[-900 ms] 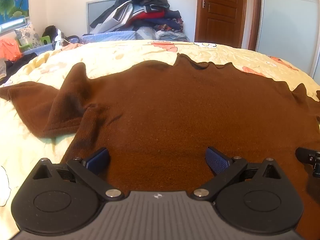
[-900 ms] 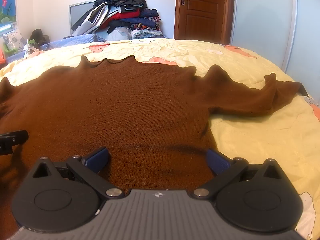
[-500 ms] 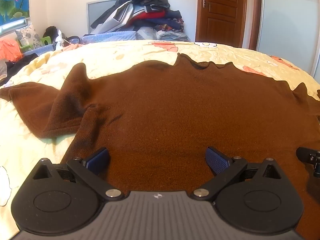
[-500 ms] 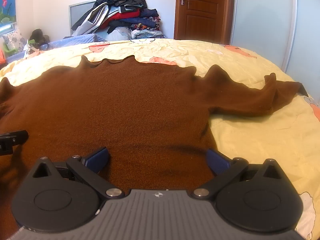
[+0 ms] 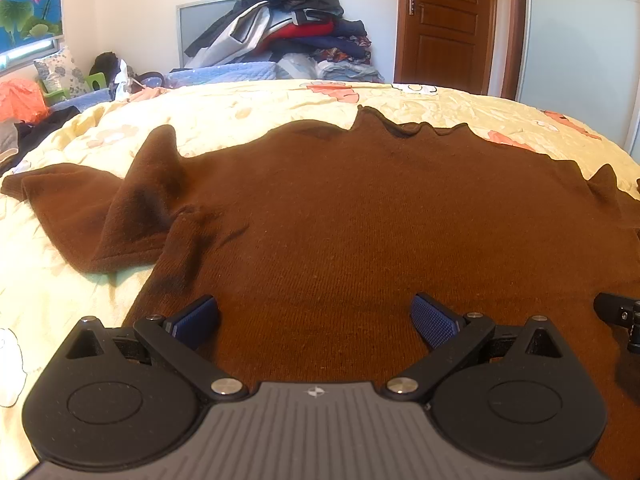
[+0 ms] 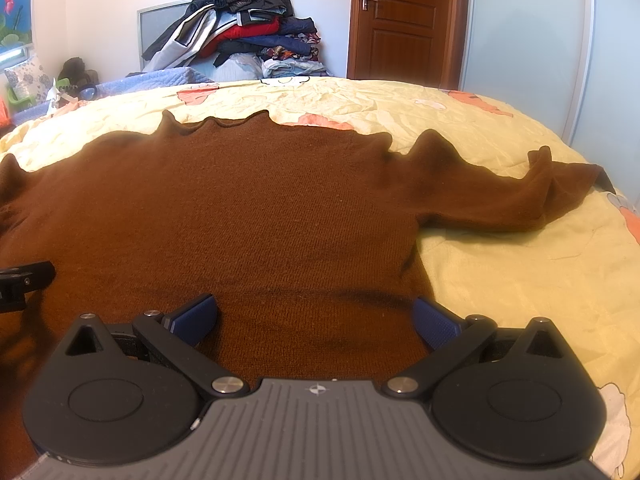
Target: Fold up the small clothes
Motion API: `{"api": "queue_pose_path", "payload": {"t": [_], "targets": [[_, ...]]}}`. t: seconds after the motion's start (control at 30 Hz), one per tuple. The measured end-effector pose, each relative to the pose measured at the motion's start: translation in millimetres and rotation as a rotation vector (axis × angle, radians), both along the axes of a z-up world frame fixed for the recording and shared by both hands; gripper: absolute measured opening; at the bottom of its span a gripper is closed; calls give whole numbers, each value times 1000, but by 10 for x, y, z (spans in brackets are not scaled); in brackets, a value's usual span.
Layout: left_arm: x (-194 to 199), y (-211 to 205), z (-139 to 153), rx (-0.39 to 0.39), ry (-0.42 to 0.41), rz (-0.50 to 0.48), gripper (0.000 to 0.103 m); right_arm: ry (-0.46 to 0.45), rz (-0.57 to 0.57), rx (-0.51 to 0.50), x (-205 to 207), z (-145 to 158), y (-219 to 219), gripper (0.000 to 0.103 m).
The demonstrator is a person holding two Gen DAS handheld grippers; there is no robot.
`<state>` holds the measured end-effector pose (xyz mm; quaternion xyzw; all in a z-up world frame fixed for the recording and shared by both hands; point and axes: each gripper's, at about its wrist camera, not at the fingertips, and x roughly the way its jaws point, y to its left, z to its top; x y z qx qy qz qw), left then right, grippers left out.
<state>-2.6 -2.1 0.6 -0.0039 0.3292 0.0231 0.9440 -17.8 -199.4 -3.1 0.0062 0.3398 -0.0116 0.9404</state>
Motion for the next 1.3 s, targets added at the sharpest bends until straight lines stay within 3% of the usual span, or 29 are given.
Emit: {"api": "queue_pose_path", "payload": {"t": [1.07,1.17,1.3], "targets": [[-12,32,-8,-5,-2,-2,103,7,10,6,13,-10,-6,103],[-13,33,-8,-5,-2,-2,103,19,55,37,-1,44,-60,103],[-11,30,-8,-4,-2,-2,103,-33,113,182,-69,211,-440,103]]}}
